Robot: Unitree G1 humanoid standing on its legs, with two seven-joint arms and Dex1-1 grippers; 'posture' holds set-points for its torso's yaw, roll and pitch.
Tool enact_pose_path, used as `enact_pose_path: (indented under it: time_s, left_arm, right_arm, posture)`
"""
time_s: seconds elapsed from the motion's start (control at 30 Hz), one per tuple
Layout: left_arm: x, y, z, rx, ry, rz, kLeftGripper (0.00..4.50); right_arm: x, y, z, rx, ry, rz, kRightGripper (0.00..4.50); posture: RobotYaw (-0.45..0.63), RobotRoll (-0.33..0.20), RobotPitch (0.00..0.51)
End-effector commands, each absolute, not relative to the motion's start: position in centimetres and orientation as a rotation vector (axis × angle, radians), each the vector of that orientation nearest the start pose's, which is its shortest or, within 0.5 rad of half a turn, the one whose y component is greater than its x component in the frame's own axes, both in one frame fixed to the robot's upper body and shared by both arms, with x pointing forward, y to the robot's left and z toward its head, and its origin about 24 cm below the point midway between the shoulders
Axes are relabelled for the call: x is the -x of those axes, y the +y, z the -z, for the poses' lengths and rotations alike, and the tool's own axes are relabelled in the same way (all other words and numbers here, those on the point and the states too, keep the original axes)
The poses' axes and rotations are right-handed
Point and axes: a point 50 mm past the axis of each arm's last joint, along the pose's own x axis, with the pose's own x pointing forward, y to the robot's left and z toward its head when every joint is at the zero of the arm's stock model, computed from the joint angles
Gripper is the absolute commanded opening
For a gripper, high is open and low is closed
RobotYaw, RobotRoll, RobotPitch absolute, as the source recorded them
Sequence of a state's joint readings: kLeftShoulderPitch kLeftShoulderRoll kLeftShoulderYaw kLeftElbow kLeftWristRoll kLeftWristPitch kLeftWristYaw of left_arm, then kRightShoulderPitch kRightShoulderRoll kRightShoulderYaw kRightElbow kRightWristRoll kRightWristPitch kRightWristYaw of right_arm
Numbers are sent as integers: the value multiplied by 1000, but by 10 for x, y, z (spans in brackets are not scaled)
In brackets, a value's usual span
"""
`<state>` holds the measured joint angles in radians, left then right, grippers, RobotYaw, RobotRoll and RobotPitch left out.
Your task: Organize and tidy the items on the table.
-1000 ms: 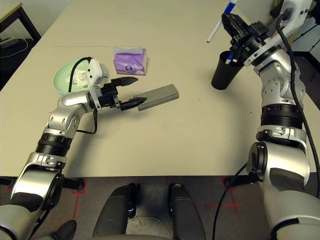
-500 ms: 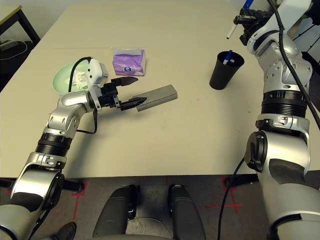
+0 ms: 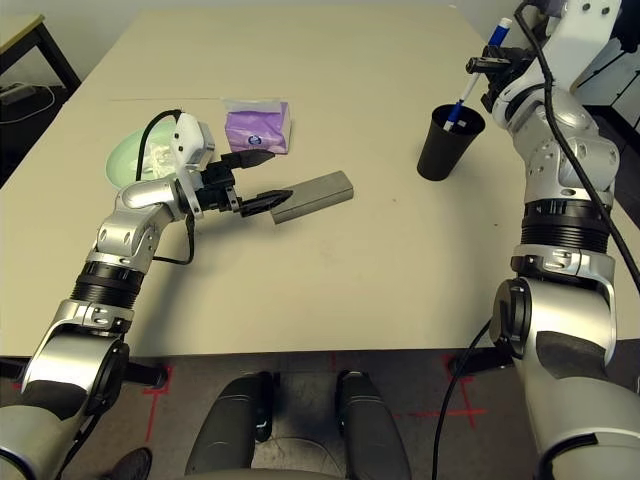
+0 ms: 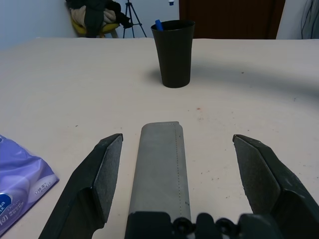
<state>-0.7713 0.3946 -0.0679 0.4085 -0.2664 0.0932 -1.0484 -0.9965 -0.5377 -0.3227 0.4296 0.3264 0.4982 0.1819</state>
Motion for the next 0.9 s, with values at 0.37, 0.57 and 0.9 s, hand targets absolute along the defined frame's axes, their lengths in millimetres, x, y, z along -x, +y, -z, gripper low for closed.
enact_pose_path:
  time_s: [0.37, 0.57, 0.9]
  left_arm:
    - [-351, 138, -180, -288, -150, 1121, 4500]
    - [-351, 138, -181, -289, -150, 1119, 4500]
    - [-351, 140, -181, -290, -149, 1115, 4500]
  right_arm:
    - [-371, -263, -275, -43, -199, 37, 3820]
    - [-372, -263, -276, -39, -204, 35, 4479]
    - [-373, -261, -277, -42, -212, 22, 4479]
  posture:
    - [88, 0, 99]
    - [91, 0, 97]
    - [94, 0, 97]
